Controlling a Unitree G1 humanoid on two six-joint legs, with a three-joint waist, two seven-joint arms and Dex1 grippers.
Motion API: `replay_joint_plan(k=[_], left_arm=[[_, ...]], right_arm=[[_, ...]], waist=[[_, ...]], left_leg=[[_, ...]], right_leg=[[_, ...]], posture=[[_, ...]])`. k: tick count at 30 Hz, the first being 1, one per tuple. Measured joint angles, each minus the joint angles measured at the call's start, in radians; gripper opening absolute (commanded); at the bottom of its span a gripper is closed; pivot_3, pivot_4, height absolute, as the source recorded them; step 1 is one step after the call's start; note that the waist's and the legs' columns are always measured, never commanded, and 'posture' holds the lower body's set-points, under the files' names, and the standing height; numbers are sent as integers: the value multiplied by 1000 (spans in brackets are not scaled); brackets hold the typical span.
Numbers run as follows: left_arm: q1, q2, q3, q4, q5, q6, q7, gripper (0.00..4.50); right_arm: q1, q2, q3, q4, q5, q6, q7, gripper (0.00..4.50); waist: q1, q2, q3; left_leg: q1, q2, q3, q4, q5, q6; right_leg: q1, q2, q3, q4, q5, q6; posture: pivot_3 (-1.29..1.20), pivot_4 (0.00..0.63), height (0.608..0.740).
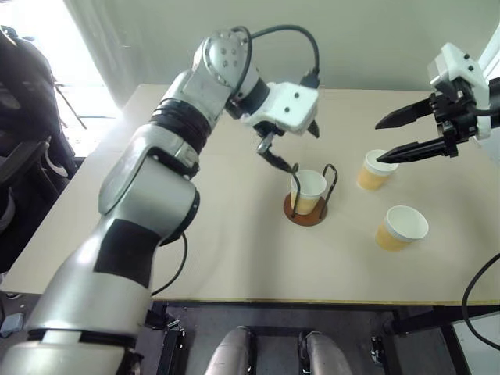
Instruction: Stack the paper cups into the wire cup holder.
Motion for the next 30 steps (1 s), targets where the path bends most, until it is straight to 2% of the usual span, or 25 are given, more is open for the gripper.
replay_joint_plan(k=[6,10,13,17,22,30], left_arm=[[0,39,233,6,-134,300,0,4479],[17,95,299,-1,-145,441,0,4479],[102,160,254,-66,-167,504,0,4479],[189,233,158,-130,-194,491,0,4479],[194,275,69,-195,-230,489,0,4479],[195,300,2,-277,-342,546,0,4479]], right_arm=[[57,8,-2,5,-27,-24,-3,3640],[74,19,-3,26,-51,-54,-7,3640],[69,57,0,79,-92,-110,-19,3640],[62,99,18,190,-197,-248,-49,3640],[59,118,57,290,-309,-420,-57,3640],[15,169,84,504,-473,-626,-147,3640]], waist=[[-5,0,0],[-10,1,-1],[-13,2,-1],[-13,2,-1],[0,2,-1],[-5,2,-1]], left_leg=[[1,1,1,-1,0,0],[2,1,1,-1,1,-1],[4,1,1,-1,1,-1],[3,3,-2,0,3,-2],[2,1,-4,0,5,-1],[4,1,-2,-2,7,-2]], right_leg=[[0,0,0,0,1,1],[0,1,1,1,0,0],[1,2,1,2,0,-1],[0,3,1,1,4,-3],[1,2,0,1,5,-5],[2,0,-1,0,8,-7]], posture=[[0,150,740],[0,150,740],[0,150,740],[0,150,740],[0,150,740],[0,150,740]])
